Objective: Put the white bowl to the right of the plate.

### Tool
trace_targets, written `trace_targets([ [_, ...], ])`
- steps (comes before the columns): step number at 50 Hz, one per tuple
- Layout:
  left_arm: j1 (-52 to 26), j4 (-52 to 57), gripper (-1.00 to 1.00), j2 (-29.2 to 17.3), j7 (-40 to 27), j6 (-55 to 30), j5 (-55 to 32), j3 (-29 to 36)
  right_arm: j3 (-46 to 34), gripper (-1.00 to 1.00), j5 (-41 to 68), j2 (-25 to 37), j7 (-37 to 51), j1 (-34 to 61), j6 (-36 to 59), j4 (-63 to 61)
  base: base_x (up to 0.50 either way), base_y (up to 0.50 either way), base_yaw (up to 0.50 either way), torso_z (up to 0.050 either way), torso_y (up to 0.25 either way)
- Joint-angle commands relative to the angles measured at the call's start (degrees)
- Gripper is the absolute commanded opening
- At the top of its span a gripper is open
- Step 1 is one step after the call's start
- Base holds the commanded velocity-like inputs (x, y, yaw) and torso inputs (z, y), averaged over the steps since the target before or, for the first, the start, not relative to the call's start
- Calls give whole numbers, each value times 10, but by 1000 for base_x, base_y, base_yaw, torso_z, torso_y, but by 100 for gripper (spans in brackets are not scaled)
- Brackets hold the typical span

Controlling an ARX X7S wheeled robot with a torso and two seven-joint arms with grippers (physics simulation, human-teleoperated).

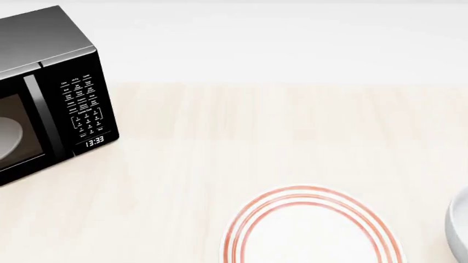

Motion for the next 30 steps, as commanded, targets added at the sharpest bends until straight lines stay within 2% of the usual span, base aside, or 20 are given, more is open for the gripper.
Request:
trace_targets([
  [1,34,50,100,-1,5,11,-4,3,38,100,-147,67,160,73,-36,-352,0,0,0,0,0],
  [7,57,81,100,0,6,25,1,14,28,100,-204,36,229,55,-52,-478,0,0,0,0,0],
  [9,70,95,100,1,7,33,5,20,18,100,-233,23,250,27,-89,-520,0,0,0,0,0],
  [14,98,122,100,0,8,52,15,27,8,100,-304,-11,282,-39,-114,-592,0,0,0,0,0],
  [17,123,141,100,1,10,75,27,39,116,100,-359,-33,283,-175,-78,-626,0,0,0,0,0],
  [20,145,151,100,-2,13,98,46,62,201,100,-414,-86,282,-301,-46,-656,0,0,0,0,0],
  [21,148,151,100,-2,14,102,50,68,164,100,-454,-117,281,-302,-34,-661,0,0,0,0,0],
  [23,149,150,100,-2,13,105,52,71,141,100,-494,-130,282,-317,-37,-661,0,0,0,0,0],
  [25,152,152,100,-2,13,110,56,77,73,100,-568,-146,282,-315,-50,-661,0,0,0,0,0],
  [26,156,153,100,-2,14,115,59,82,36,100,-643,-157,282,-317,-24,-661,0,0,0,0,0],
  [29,168,156,100,-4,15,129,69,94,-51,100,-730,-153,282,-306,-82,-661,0,0,0,0,0],
  [30,169,157,100,-4,16,131,69,96,-51,100,-753,-150,283,-318,-79,-661,0,0,0,0,0],
])
